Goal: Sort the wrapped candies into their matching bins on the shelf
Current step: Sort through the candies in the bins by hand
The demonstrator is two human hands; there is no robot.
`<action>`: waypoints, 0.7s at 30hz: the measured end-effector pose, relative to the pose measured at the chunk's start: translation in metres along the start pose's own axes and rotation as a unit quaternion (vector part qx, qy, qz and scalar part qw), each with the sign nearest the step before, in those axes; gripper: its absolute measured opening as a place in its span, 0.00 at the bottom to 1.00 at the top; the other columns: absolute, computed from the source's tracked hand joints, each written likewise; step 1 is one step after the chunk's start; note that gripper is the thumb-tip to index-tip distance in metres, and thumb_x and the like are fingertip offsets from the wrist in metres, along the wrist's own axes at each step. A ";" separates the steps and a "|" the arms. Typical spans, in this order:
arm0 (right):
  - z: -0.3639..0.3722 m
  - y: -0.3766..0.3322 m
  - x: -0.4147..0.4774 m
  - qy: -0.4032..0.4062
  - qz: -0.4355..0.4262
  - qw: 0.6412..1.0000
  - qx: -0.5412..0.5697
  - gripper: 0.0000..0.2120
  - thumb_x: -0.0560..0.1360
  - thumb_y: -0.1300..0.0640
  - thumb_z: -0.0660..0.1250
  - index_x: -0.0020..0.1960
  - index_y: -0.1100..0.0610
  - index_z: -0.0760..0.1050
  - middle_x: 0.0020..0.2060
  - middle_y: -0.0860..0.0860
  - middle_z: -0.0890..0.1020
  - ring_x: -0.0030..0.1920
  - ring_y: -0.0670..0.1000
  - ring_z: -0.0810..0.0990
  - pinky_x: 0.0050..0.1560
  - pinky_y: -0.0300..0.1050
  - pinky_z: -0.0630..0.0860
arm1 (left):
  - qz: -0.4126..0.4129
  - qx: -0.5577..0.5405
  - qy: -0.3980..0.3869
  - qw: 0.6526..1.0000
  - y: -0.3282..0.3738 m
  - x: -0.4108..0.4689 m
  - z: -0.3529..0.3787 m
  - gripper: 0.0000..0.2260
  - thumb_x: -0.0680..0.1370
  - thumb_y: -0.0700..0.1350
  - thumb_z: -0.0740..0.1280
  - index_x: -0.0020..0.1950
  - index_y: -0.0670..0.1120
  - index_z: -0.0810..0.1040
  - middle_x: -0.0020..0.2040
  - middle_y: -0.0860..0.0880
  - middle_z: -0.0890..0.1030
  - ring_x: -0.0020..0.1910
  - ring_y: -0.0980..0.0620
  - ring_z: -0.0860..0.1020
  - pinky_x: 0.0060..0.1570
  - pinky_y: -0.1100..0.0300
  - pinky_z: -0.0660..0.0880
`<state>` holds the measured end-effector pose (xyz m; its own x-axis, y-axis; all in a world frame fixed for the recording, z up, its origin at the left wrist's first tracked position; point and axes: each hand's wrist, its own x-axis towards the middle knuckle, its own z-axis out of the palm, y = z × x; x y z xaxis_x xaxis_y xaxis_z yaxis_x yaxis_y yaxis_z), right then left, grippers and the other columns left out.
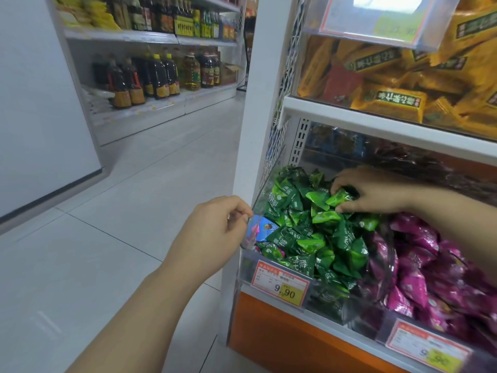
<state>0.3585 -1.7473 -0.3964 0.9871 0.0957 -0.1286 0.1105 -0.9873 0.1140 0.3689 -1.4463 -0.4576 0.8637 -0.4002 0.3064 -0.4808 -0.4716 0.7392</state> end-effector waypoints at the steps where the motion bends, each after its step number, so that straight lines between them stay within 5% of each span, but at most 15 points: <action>1: 0.002 0.000 0.001 -0.009 0.007 1.000 0.002 0.19 0.73 0.44 0.68 0.61 0.49 0.73 0.62 0.47 0.73 0.60 0.50 0.71 0.60 0.43 0.68 | 0.000 0.003 0.000 1.000 0.000 0.000 0.000 0.09 0.77 0.41 0.64 0.42 0.54 0.78 0.40 0.57 0.79 0.36 0.61 0.76 0.35 0.67 0.70; 6: 0.015 -0.013 0.008 -0.063 0.032 0.996 0.054 0.21 0.78 0.49 0.62 0.68 0.56 0.64 0.66 0.53 0.67 0.62 0.50 0.68 0.52 0.34 0.60 | -0.002 0.006 -0.005 1.000 0.004 -0.001 -0.001 0.08 0.77 0.40 0.63 0.43 0.52 0.78 0.40 0.57 0.79 0.35 0.67 0.76 0.35 0.71 0.69; 11: 0.001 -0.018 -0.001 -0.039 0.054 0.983 0.170 0.15 0.76 0.51 0.66 0.60 0.48 0.66 0.63 0.55 0.71 0.59 0.56 0.72 0.60 0.50 0.69 | 0.000 0.008 -0.011 1.000 0.005 -0.002 -0.002 0.08 0.78 0.40 0.63 0.44 0.51 0.78 0.41 0.56 0.78 0.34 0.68 0.76 0.35 0.72 0.69; 16: -0.003 -0.053 -0.016 0.077 -0.077 0.989 0.097 0.19 0.74 0.46 0.68 0.63 0.47 0.73 0.69 0.49 0.70 0.68 0.50 0.68 0.70 0.43 0.61 | 0.000 0.009 -0.012 1.000 0.005 0.000 -0.002 0.08 0.78 0.40 0.63 0.44 0.51 0.78 0.41 0.56 0.78 0.33 0.67 0.76 0.35 0.71 0.69; 21: 0.017 -0.091 0.004 0.015 -0.168 0.985 -0.042 0.24 0.75 0.42 0.64 0.70 0.42 0.66 0.74 0.45 0.61 0.74 0.49 0.55 0.75 0.49 0.48 | -0.005 0.016 -0.006 1.000 0.004 0.001 -0.001 0.08 0.78 0.40 0.63 0.44 0.52 0.78 0.40 0.56 0.79 0.35 0.64 0.76 0.35 0.72 0.69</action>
<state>0.3501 -1.6591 -0.4241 0.8964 0.4192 -0.1439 0.4385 -0.8860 0.1505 0.3679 -1.4477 -0.4541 0.8668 -0.4051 0.2908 -0.4765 -0.5012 0.7223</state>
